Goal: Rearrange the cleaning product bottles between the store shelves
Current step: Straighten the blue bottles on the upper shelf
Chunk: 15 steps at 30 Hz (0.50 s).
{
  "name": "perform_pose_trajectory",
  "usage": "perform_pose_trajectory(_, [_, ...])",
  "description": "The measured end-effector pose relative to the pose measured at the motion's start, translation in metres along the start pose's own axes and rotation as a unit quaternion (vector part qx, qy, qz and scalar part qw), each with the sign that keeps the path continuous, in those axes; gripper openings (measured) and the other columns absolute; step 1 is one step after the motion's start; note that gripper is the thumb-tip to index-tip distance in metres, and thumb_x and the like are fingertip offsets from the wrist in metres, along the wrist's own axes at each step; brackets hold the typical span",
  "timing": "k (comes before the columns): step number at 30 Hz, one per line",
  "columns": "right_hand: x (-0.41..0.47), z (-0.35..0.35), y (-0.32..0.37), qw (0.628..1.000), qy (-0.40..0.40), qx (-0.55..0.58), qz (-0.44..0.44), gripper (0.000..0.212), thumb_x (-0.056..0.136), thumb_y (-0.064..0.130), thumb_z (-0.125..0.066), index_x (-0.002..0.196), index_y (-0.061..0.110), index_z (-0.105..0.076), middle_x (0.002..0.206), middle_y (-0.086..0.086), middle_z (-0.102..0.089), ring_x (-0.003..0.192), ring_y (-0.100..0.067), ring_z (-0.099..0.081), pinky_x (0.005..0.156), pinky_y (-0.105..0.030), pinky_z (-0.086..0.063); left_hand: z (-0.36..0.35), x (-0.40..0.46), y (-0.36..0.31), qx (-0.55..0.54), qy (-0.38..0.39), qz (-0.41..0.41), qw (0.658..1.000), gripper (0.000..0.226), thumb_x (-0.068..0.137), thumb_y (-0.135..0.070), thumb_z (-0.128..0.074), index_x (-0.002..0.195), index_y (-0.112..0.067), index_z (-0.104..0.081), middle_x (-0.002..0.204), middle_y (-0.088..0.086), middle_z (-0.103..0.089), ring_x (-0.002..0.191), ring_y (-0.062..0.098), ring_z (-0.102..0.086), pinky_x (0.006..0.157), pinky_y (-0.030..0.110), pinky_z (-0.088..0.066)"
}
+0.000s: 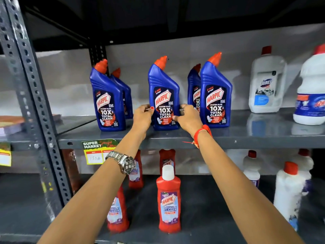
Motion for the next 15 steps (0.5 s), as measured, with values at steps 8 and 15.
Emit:
perform_pose_trajectory(8, [-0.012, 0.010, -0.005, 1.000, -0.013, 0.003, 0.024, 0.047, 0.083, 0.009, -0.063, 0.126, 0.000, -0.045, 0.125, -0.021, -0.059, 0.115, -0.032, -0.056, 0.101, -0.036, -0.044, -0.002, -0.019, -0.006, 0.005, -0.017, -0.016, 1.000, 0.043, 0.095, -0.021, -0.039, 0.135, -0.009, -0.033, 0.135, 0.017, -0.049, 0.121, 0.030, -0.050, 0.092, 0.036, -0.045])
perform_pose_trajectory(15, [-0.030, 0.050, -0.016, 0.994, -0.056, 0.071, 0.063, 0.048, 0.082, 0.007, -0.063, 0.127, 0.006, -0.045, 0.123, -0.017, -0.058, 0.104, -0.024, -0.058, 0.090, -0.025, -0.045, -0.026, -0.059, -0.034, -0.077, -0.085, -0.165, 0.980, 0.046, 0.096, -0.017, -0.035, 0.140, -0.012, -0.024, 0.148, 0.004, -0.033, 0.130, 0.011, -0.038, 0.095, 0.012, -0.037])
Point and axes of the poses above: each hand's wrist, its own x-axis towards the middle knuckle, its own z-axis out of the back of the hand, y = z × x, the point moved 2 cm from there along x, towards the middle knuckle
